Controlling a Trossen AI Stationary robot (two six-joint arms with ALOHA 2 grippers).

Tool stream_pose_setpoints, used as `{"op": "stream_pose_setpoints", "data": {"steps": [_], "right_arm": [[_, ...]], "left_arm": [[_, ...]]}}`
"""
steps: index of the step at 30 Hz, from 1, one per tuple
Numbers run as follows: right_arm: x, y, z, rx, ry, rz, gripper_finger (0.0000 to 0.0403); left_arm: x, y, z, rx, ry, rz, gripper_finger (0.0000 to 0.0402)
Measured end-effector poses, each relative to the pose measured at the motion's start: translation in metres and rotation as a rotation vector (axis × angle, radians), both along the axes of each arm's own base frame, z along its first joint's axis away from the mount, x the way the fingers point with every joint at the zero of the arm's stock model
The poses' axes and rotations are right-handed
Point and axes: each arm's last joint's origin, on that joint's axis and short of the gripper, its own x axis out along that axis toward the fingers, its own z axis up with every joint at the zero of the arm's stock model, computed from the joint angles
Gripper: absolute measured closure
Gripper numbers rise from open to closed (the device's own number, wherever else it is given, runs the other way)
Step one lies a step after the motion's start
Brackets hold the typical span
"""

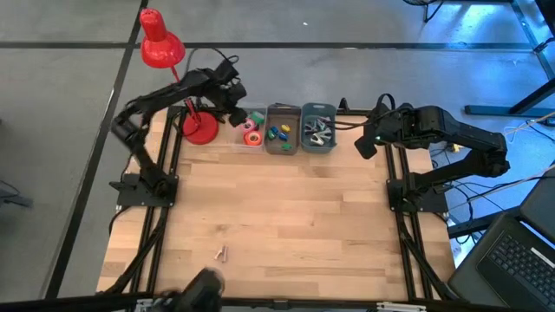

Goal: Pick and place Stapler, Stapler remover, tape
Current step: Put the pink staple remover into the blue bin

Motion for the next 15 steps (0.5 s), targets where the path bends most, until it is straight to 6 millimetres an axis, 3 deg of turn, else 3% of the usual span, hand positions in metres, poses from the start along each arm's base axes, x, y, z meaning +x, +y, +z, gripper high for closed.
{"op": "stream_pose_setpoints", "data": {"steps": [4, 7, 11, 15], "right_arm": [[0.0, 0.0, 0.0, 0.003, -0.007, -0.009, 0.0373], [0.0, 0.0, 0.0, 0.002, -0.015, -0.022, 0.0373], [0.0, 0.0, 0.0, -0.014, -0.016, -0.029, 0.0373], [0.002, -0.001, 0.001, -0.022, -0.04, -0.031, 0.0373]], "left_arm": [[-0.01, -0.058, 0.047, -0.072, -0.156, -0.115, 0.0187], [-0.02, -0.11, 0.062, -0.042, -0.2, -0.2, 0.0192], [-0.031, -0.174, 0.053, -0.113, -0.255, -0.253, 0.0194], [-0.042, -0.225, 0.02, -0.238, -0.239, -0.174, 0.0192]]}}
